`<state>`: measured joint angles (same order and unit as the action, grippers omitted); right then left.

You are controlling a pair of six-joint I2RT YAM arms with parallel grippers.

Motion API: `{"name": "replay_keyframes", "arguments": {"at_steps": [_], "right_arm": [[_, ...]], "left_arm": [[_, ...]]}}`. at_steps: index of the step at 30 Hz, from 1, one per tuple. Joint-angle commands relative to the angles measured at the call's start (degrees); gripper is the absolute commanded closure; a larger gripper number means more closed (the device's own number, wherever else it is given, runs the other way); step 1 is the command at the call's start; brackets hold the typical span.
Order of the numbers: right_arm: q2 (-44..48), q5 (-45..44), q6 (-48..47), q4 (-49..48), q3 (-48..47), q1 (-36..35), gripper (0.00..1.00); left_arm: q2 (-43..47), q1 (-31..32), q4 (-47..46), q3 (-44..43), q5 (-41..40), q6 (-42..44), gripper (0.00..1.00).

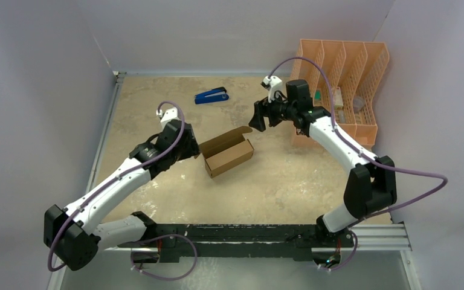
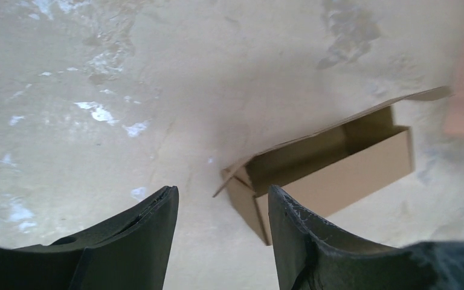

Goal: Fold the paper box

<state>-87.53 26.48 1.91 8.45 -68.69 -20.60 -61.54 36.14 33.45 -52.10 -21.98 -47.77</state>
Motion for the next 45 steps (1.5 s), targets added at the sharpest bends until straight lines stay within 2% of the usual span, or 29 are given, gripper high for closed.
{"name": "replay_keyframes", "arguments": {"at_steps": [1,10,17,22,29,36,38,45], "right_arm": [[-4.1,2.5,-17.8,13.8,-6.8,0.1,0.18],[-10.5,4.3,-23.9,16.9,-13.6,-2.0,0.20],[-15.4,1.9,-26.1,19.0,-18.0,-4.9,0.28],[-15.9,1.0,-26.1,18.9,-18.4,-5.6,0.41],[-16.2,-1.3,-22.6,20.0,-18.4,-6.8,0.70],[-15.3,-5.6,-14.3,19.9,-17.4,-8.4,0.97],[-15.1,-7.9,-11.8,20.1,-17.5,-9.0,1.00],[-13.8,-15.0,-3.7,21.3,-17.4,-10.5,1.00]], "left_arm": [[-3.5,-2.0,6.1,-4.8,6.0,9.4,0.44],[-11.2,-2.2,7.5,-9.5,11.2,15.0,0.44],[-13.7,-2.2,8.4,-11.1,10.0,16.8,0.48],[-15.2,-2.3,8.4,-12.1,9.6,17.3,0.50],[-18.0,-2.2,8.6,-12.1,11.6,16.4,0.58],[-19.2,-2.2,7.6,-12.9,13.4,12.5,0.76],[-19.5,-2.2,7.2,-13.4,14.2,11.1,0.81],[-22.3,-2.2,7.0,-14.8,16.1,6.7,0.93]]}}
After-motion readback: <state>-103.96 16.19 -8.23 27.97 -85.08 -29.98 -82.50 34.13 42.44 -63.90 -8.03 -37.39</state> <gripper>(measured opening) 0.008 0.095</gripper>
